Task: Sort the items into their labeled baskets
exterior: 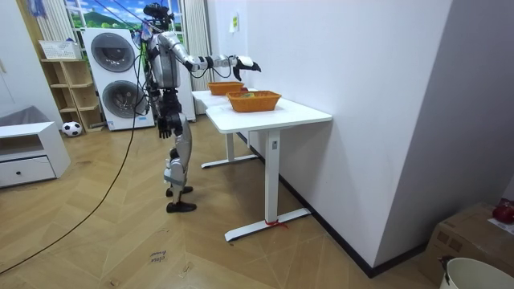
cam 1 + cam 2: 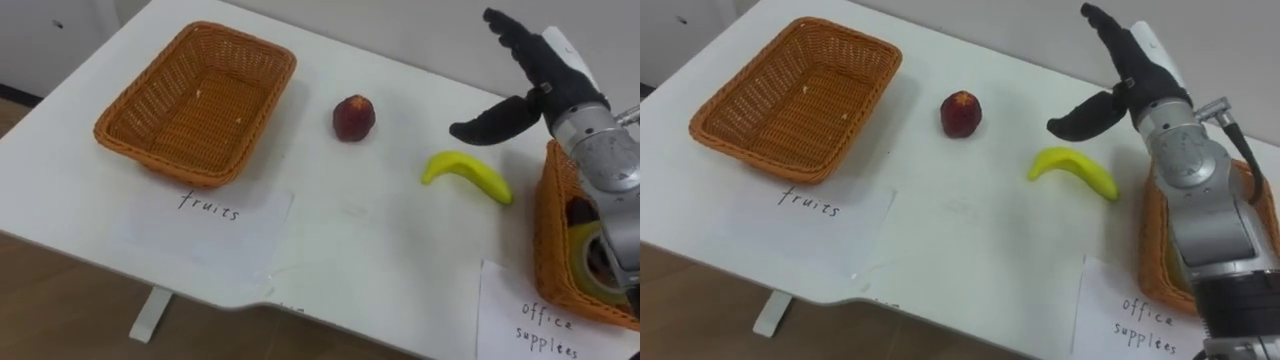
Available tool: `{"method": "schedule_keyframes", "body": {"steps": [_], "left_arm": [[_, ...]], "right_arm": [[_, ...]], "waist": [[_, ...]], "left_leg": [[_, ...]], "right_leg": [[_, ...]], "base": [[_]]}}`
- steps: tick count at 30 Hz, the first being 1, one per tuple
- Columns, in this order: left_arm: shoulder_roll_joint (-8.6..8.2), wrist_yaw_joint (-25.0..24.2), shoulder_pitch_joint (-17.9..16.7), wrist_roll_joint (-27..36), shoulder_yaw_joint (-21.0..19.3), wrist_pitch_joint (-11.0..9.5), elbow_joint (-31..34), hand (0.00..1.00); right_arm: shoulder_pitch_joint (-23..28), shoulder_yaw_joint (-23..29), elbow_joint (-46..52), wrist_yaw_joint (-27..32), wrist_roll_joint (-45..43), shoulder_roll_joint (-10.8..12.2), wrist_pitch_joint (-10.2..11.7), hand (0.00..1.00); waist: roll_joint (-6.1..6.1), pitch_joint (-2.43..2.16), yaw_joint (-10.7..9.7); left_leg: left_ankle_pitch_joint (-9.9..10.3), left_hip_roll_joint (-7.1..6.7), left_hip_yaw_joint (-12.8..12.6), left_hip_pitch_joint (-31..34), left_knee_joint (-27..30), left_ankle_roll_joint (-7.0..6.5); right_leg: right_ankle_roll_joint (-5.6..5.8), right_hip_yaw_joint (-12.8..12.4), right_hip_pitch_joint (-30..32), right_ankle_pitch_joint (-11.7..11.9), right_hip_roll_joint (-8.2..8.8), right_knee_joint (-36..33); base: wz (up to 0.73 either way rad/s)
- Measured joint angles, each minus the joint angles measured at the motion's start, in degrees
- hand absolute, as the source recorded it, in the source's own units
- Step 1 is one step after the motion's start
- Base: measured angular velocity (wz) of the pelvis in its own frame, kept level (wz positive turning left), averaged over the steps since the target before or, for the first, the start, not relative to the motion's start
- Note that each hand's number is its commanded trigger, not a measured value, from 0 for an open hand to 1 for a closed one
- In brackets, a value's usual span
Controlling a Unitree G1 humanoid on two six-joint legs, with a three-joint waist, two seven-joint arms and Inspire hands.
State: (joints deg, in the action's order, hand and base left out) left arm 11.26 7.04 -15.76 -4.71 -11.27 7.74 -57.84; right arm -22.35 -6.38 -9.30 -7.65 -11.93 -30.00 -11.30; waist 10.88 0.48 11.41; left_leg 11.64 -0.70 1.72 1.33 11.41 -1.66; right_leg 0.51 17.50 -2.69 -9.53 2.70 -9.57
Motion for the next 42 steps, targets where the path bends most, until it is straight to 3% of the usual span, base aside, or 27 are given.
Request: {"method": "schedule_keyframes", "body": {"steps": [8,14,18,31,42], "left_arm": [[1.04,-1.0,0.7,0.1,2.6,-0.1,-0.2,0.00],[1.82,-1.0,1.2,0.2,4.0,0.0,-1.7,0.00],[2.09,-0.9,1.8,0.2,5.0,1.1,-3.0,0.00],[2.83,-1.1,1.9,0.1,7.2,2.3,-1.8,0.00],[2.81,-1.1,1.8,0.0,7.0,2.2,0.5,0.00]], "right_arm": [[-2.0,-3.1,-5.6,-2.1,-0.6,-0.2,0.0,0.00],[-5.1,-8.3,-8.3,-3.0,-4.4,-0.3,0.0,0.00],[-5.1,-9.8,-8.6,-4.6,-4.4,-0.3,0.0,0.00],[-5.1,-10.4,-13.9,-9.5,-4.7,-0.3,-0.8,0.00],[-5.1,-10.4,-14.7,-13.2,-13.6,-0.3,-0.9,0.00]], "waist": [[0.99,0.45,0.5],[0.98,0.53,0.1],[0.97,0.53,0.3],[0.78,0.48,0.6],[-0.14,0.29,1.8]], "left_leg": [[-0.1,0.02,0.2,-0.1,0.4,0.07],[-0.1,-0.02,0.7,-0.6,0.3,0.07],[-0.1,-0.03,0.9,-0.7,0.2,0.09],[-0.1,-0.02,0.8,0.0,0.4,0.09],[-0.1,-0.09,0.7,0.0,0.4,0.11]], "right_leg": [[0.00,-0.8,0.4,0.0,0.05,0.0],[0.00,-1.7,-0.2,0.0,-0.03,0.1],[0.01,-1.7,-0.4,0.0,-0.20,0.0],[0.01,-1.5,-0.2,0.0,-0.24,0.1],[0.00,-1.6,-0.2,0.0,-0.23,0.9]], "base": [[-0.01],[0.03],[0.03],[0.00],[0.00]]}}
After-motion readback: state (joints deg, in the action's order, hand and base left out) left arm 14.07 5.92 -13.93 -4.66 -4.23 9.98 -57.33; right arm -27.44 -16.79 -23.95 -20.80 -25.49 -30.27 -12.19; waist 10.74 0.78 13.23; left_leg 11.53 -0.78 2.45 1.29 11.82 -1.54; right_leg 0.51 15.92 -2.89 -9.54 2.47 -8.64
